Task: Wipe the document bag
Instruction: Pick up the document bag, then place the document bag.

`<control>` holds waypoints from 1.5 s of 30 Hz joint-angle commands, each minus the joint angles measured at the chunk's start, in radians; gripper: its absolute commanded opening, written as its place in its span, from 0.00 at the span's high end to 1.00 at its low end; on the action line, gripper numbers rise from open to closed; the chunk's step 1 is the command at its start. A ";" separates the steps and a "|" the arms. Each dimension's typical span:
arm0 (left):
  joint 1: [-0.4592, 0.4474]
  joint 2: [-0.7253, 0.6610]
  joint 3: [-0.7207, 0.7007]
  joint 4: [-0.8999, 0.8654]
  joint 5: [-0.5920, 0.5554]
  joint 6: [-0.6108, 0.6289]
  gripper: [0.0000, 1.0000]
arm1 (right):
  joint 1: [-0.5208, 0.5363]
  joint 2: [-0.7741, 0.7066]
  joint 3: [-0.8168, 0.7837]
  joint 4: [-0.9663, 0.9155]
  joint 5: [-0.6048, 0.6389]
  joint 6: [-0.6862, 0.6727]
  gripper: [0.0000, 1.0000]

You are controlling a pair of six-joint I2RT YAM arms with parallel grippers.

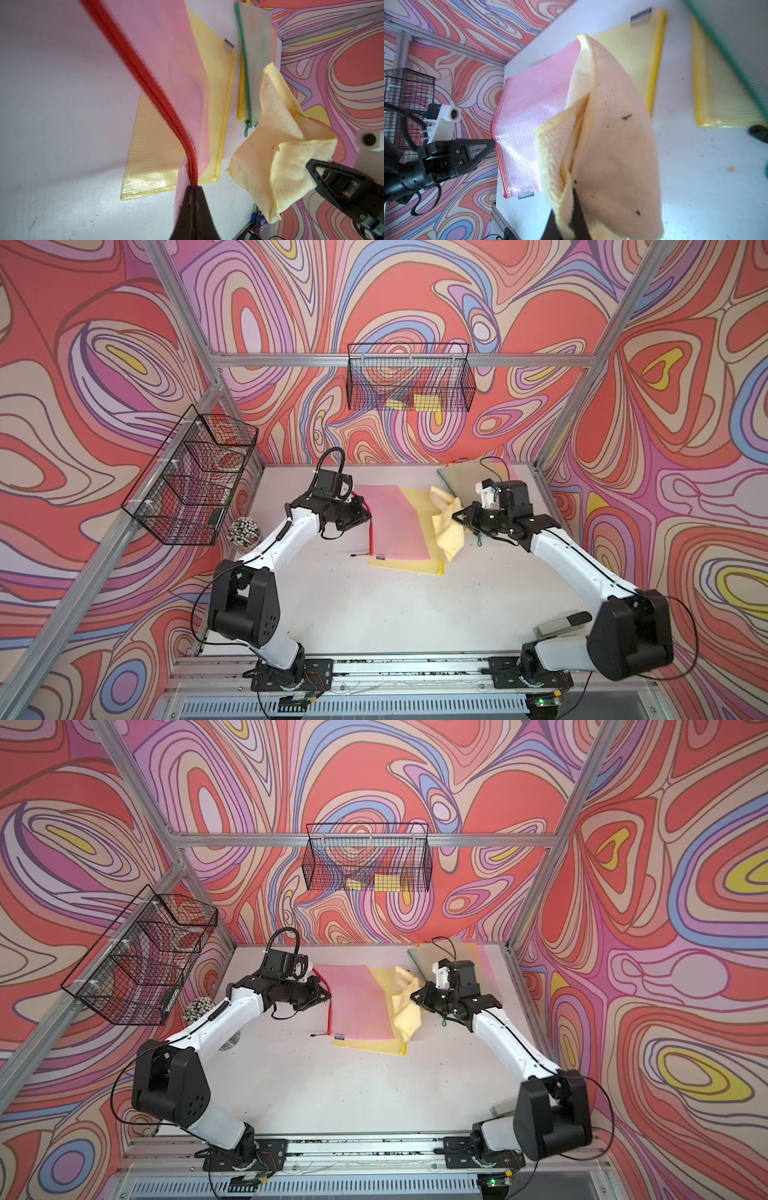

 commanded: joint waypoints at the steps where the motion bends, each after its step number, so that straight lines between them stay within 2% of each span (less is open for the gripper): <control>1: -0.051 0.073 0.150 -0.042 0.028 -0.001 1.00 | -0.005 -0.132 -0.034 -0.135 0.182 0.017 1.00; 7: -0.147 0.276 0.550 -0.012 0.096 -0.059 1.00 | -0.007 -0.299 -0.055 -0.241 0.351 0.053 1.00; 12: -0.203 0.565 1.006 0.030 0.202 -0.132 1.00 | -0.007 -0.399 -0.069 -0.301 0.477 0.064 1.00; 14: -0.217 0.676 1.136 0.149 0.259 -0.218 1.00 | -0.007 -0.430 -0.093 -0.294 0.483 0.086 1.00; 15: -0.223 0.729 1.175 0.271 0.293 -0.286 1.00 | -0.007 -0.445 -0.108 -0.284 0.476 0.097 1.00; 18: -0.241 0.860 1.243 0.585 0.326 -0.470 1.00 | -0.007 -0.471 -0.136 -0.285 0.466 0.112 1.00; 20: -0.250 0.934 1.279 0.663 0.321 -0.519 1.00 | -0.006 -0.483 -0.142 -0.299 0.464 0.109 1.00; 22: -0.263 0.990 1.278 0.680 0.324 -0.493 1.00 | -0.007 -0.498 -0.147 -0.311 0.469 0.105 1.00; 26: -0.308 1.120 1.272 0.597 0.300 -0.326 1.00 | -0.007 -0.511 -0.144 -0.336 0.477 0.085 1.00; 30: -0.337 1.262 1.263 0.724 0.307 -0.442 0.90 | -0.007 -0.502 -0.131 -0.350 0.465 0.076 1.00; 35: -0.348 1.290 1.201 0.674 0.301 -0.428 0.48 | -0.007 -0.485 -0.124 -0.345 0.437 0.073 1.00; 36: -0.345 1.278 1.166 0.682 0.302 -0.428 0.39 | -0.007 -0.475 -0.125 -0.340 0.432 0.071 1.00; 38: -0.336 1.221 1.065 0.702 0.307 -0.409 0.12 | -0.007 -0.445 -0.126 -0.320 0.411 0.067 1.00; 39: -0.330 1.184 1.007 0.705 0.301 -0.389 0.02 | -0.006 -0.429 -0.126 -0.309 0.403 0.065 1.00; 42: -0.318 1.000 0.791 0.694 0.249 -0.265 0.01 | -0.007 -0.367 -0.120 -0.265 0.382 0.059 1.00; 45: -0.315 0.803 0.673 0.580 0.201 -0.114 0.01 | -0.007 -0.289 -0.091 -0.221 0.369 0.043 1.00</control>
